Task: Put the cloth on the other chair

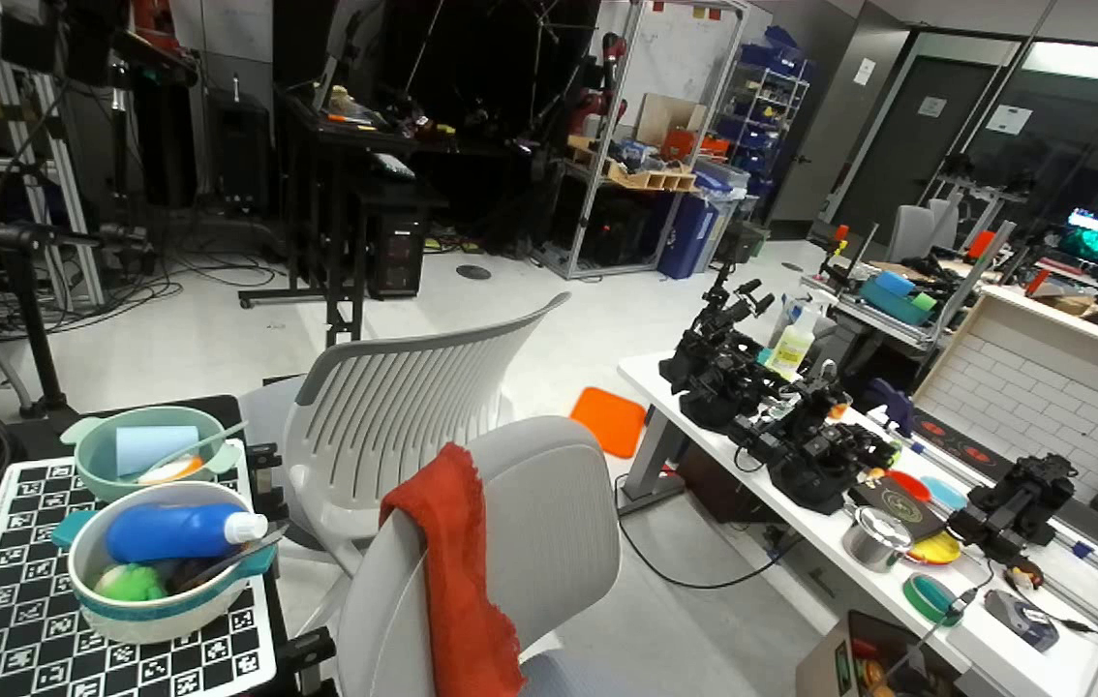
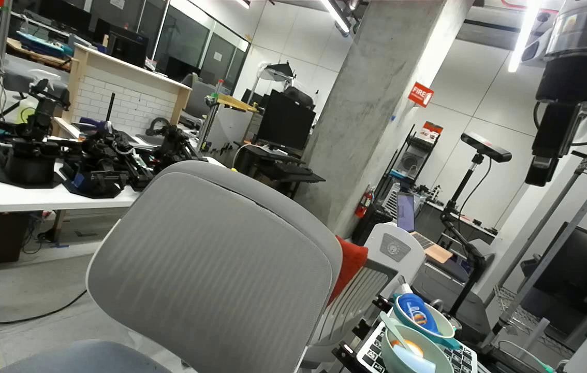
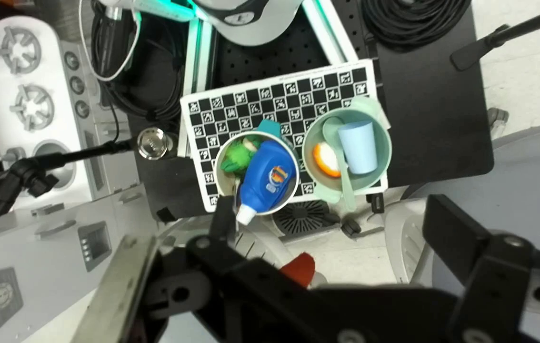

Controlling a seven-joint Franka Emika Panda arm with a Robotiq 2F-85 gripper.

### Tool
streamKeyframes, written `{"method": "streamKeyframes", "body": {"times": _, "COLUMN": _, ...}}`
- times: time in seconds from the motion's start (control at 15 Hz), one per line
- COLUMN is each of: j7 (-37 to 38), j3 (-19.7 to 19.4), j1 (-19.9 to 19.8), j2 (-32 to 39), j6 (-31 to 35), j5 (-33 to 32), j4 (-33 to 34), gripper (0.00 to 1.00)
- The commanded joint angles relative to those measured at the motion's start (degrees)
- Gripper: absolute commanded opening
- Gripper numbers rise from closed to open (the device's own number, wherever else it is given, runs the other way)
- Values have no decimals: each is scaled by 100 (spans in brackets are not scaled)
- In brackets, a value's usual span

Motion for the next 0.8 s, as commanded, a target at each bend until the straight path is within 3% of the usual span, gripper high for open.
{"method": "streamKeyframes", "body": {"times": 0.0, "j7": -558, "j3": -131, "j1": -12, "j2": 66, "j6": 780, "j5": -865, "j4": -133, "gripper": 100}}
{"method": "streamKeyframes", "body": {"times": 0.33, "j7": -1545, "j3": -725, "j1": 75, "j2": 188, "j6": 2998, "j5": -1757, "j4": -753, "gripper": 100}}
{"method": "streamKeyframes", "body": {"times": 0.53, "j7": -2176, "j3": -1111, "j1": 58, "j2": 470, "j6": 4395, "j5": -1897, "j4": -1128, "gripper": 100}}
{"method": "streamKeyframes", "body": {"times": 0.73, "j7": -2883, "j3": -1495, "j1": 99, "j2": 952, "j6": 5277, "j5": -1696, "j4": -1281, "gripper": 100}}
